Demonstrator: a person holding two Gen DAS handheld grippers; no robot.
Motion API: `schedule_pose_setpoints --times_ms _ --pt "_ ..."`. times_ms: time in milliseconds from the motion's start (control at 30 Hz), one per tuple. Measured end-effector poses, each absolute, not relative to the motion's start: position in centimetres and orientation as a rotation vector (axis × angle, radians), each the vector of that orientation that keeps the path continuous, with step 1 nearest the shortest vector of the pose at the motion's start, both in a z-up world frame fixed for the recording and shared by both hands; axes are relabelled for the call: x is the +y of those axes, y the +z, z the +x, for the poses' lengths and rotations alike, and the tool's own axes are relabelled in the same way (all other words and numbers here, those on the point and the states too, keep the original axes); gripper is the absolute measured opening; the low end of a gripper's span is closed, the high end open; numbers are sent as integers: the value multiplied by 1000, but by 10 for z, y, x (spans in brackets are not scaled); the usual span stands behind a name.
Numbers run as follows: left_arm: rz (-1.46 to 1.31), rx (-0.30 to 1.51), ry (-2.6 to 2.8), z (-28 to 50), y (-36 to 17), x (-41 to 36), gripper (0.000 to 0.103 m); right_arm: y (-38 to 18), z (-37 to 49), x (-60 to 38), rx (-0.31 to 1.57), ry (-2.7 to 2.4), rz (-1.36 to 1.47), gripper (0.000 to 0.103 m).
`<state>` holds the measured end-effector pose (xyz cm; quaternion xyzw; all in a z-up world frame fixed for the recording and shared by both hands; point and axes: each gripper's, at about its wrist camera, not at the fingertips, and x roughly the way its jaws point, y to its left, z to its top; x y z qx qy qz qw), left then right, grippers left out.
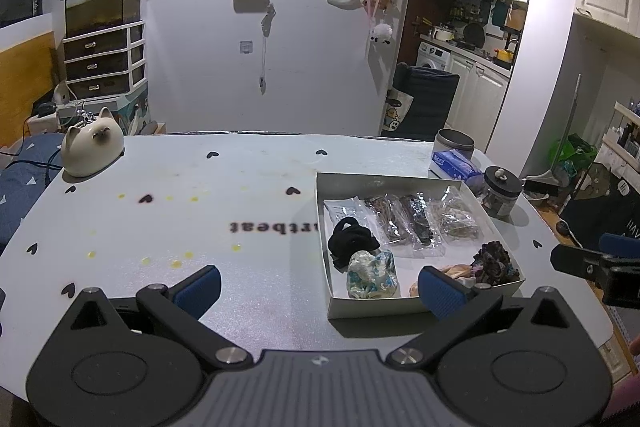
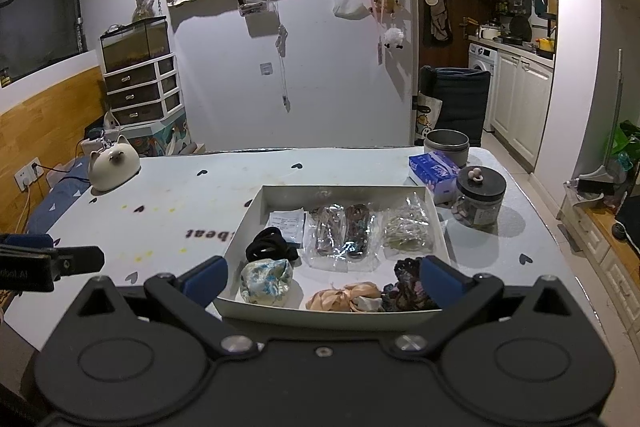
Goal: Organize soft objects
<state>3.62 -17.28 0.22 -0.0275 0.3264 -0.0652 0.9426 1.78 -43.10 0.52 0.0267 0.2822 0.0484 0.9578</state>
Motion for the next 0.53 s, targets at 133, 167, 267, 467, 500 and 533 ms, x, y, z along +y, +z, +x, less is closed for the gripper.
schedule_pose_setpoints --times_ms 133,167,267,467,500,533 --pt "-56 667 -132 36 2 -172 103 5 18 -431 572 99 53 103" --pt "-55 667 -132 36 2 -172 103 5 18 -431 572 99 53 103" --pt "-55 667 -131 36 2 -172 103 5 18 -431 572 98 53 103" --pt "-57 665 -127 36 1 -171 103 5 18 -430 572 100 53 103" --pt "-56 665 -125 36 1 -171 103 5 18 -430 572 99 53 103" --pt "-55 665 -123 35 1 -171 103 5 18 -430 572 99 53 103"
